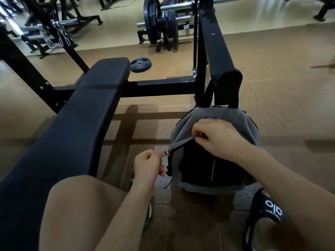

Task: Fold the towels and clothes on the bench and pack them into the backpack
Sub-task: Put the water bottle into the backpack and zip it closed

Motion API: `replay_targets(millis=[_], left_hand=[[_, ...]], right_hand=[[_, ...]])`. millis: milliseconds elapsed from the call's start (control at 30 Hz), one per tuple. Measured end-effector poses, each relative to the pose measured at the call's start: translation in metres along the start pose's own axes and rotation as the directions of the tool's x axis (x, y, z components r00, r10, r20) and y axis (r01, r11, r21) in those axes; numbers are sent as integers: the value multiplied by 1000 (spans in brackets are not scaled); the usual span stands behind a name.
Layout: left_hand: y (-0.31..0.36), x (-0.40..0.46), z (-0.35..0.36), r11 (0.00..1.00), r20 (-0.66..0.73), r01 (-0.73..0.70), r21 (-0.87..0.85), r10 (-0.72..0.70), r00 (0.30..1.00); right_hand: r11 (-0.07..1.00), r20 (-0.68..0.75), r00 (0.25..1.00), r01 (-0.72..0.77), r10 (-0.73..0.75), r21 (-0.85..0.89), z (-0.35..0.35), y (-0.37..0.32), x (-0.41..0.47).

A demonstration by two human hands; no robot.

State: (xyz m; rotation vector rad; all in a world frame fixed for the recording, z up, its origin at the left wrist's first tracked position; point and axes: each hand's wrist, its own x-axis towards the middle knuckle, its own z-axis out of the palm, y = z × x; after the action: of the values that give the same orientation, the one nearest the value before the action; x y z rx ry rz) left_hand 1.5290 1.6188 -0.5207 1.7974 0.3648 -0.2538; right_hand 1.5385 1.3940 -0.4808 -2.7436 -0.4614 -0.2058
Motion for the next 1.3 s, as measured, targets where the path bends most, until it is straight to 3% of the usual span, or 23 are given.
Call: replay_targets(millis=[167,333,500,667,867,1000,1200,1300], left_hand=[[15,-6,-5,987,-33,-90,134,95,995],[32,-48,12,941,90,-259,216,245,965],[29,-59,31,975,53,-209,76,206,977],[19,-61,21,985,9,-167,33,167,986],[21,-53,20,998,109,-39,-52,44,993],[22,-48,22,999,182,6,40,-13,983],[29,-45,26,948,177,-198,248,156,972],[30,-41,25,908,209,-237,346,172,963]], right_hand=[[994,-13,998,-54,55,94,-3,-1,7],[994,-43,994,101,-102,-42,12,-24,10],[990,-18,992,126,-128,-60,9,-26,11],[957,12,978,206,-208,-204,23,-31,0],[924,17,954,293,-298,-248,24,-25,2],[926,-47,952,282,-303,-252,26,-28,5],[951,-81,969,209,-232,-229,33,-33,9],[961,-80,977,176,-197,-214,30,-34,11]])
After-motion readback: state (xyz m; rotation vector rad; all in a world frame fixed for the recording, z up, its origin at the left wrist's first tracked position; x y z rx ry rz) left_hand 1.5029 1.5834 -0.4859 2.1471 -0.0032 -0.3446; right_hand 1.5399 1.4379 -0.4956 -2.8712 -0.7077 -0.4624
